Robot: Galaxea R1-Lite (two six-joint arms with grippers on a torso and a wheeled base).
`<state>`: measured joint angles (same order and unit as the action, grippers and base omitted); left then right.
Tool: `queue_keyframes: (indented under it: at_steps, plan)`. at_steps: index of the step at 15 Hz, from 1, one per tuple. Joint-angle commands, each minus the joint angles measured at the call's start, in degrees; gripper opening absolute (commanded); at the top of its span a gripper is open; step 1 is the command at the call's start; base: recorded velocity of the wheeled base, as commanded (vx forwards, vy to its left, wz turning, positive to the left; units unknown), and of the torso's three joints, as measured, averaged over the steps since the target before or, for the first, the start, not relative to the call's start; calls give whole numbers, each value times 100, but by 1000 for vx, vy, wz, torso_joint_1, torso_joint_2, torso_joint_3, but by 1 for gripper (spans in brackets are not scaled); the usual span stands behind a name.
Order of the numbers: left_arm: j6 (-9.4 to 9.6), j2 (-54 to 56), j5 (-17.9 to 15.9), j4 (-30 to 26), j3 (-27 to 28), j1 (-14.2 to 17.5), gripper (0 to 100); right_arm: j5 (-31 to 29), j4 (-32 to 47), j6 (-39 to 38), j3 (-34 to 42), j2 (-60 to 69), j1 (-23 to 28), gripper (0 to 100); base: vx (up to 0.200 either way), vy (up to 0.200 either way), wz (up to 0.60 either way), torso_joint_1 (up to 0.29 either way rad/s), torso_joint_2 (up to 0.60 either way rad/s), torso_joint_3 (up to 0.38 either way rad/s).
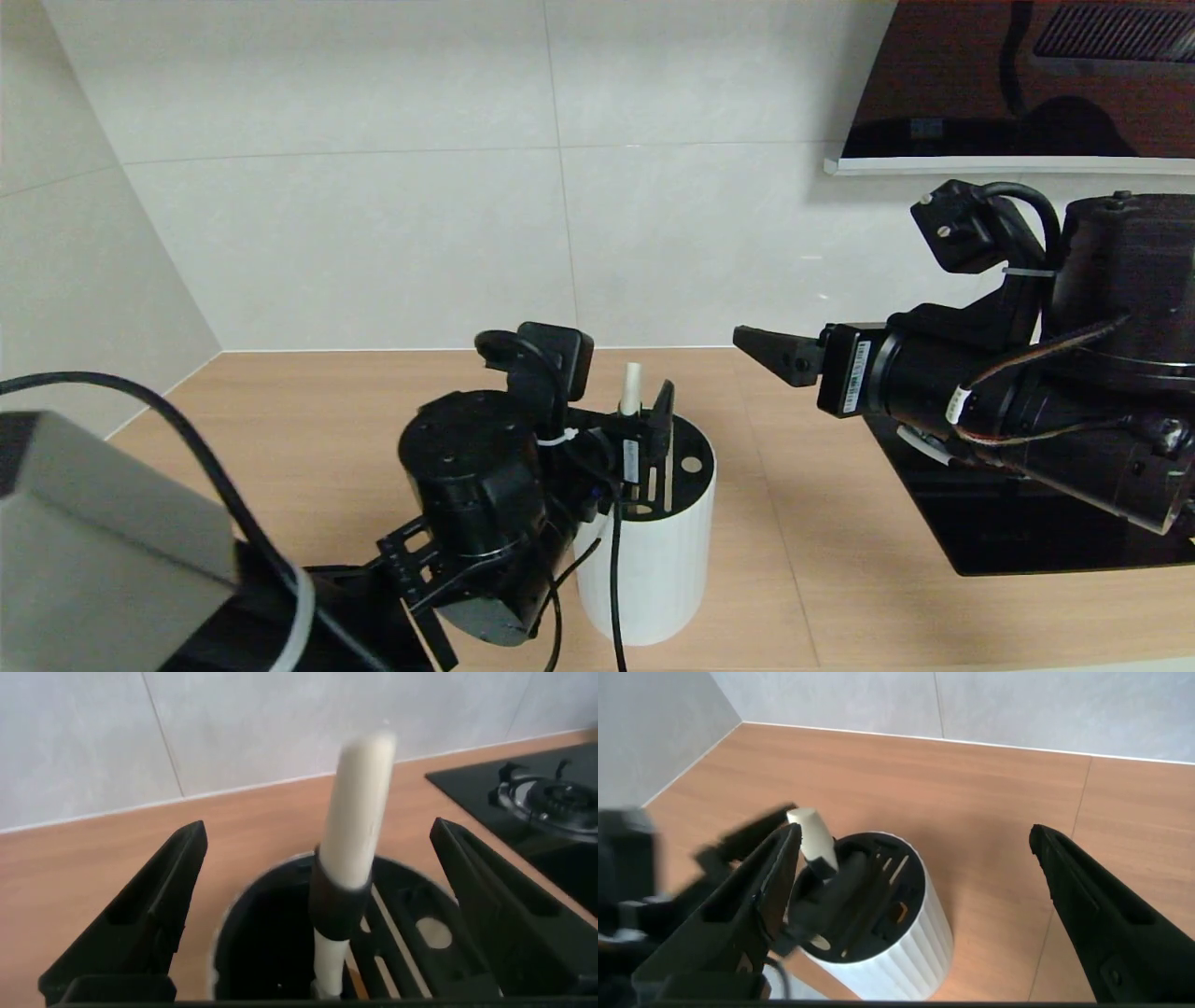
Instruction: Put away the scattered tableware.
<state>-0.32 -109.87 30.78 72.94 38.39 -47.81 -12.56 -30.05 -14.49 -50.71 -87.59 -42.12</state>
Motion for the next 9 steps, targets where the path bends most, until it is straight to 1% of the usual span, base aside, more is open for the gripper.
queue_keyframes:
  at_steps: [1, 2, 3, 4, 5, 6, 7, 8, 9]
  plan:
    - [5, 1416, -116, -658, -253, 0, 100, -1, -1, 87, -9, 198, 116, 100, 0, 0, 0, 0, 0, 0]
    - [-21, 1952, -239, -1045, -358, 35, 100, -1, 8, 237, 9, 313, 310, 100, 0, 0, 0, 0, 0, 0]
    - [-83, 2488, -371, -1405, -429, 158, 100, -10, 8, 324, 35, 409, 520, 100, 0, 0, 0, 0, 0, 0]
    - [-118, 2901, -503, -1546, -534, 378, 100, -80, 8, 324, 114, 541, 564, 100, 0, 0, 0, 0, 0, 0]
    - [-144, 3262, -749, -1616, -569, 738, 100, -98, 8, 333, 316, 726, 643, 100, 0, 0, 0, 0, 0, 0]
    - [-188, 3525, -872, -1651, -648, 1046, 100, -98, 8, 333, 457, 910, 784, 100, 0, 0, 0, 0, 0, 0]
    - [-188, 3824, -872, -1660, -780, 1204, 100, -98, 8, 333, 642, 1121, 846, 100, 0, 0, 0, 0, 0, 0]
    - [-188, 3947, -872, -1660, -833, 1283, 100, -98, 8, 333, 712, 1209, 890, 100, 0, 0, 0, 0, 0, 0]
    - [-179, 4237, -846, -1677, -974, 1520, 100, -107, -10, 324, 888, 1402, 1013, 100, 0, 0, 0, 0, 0, 0]
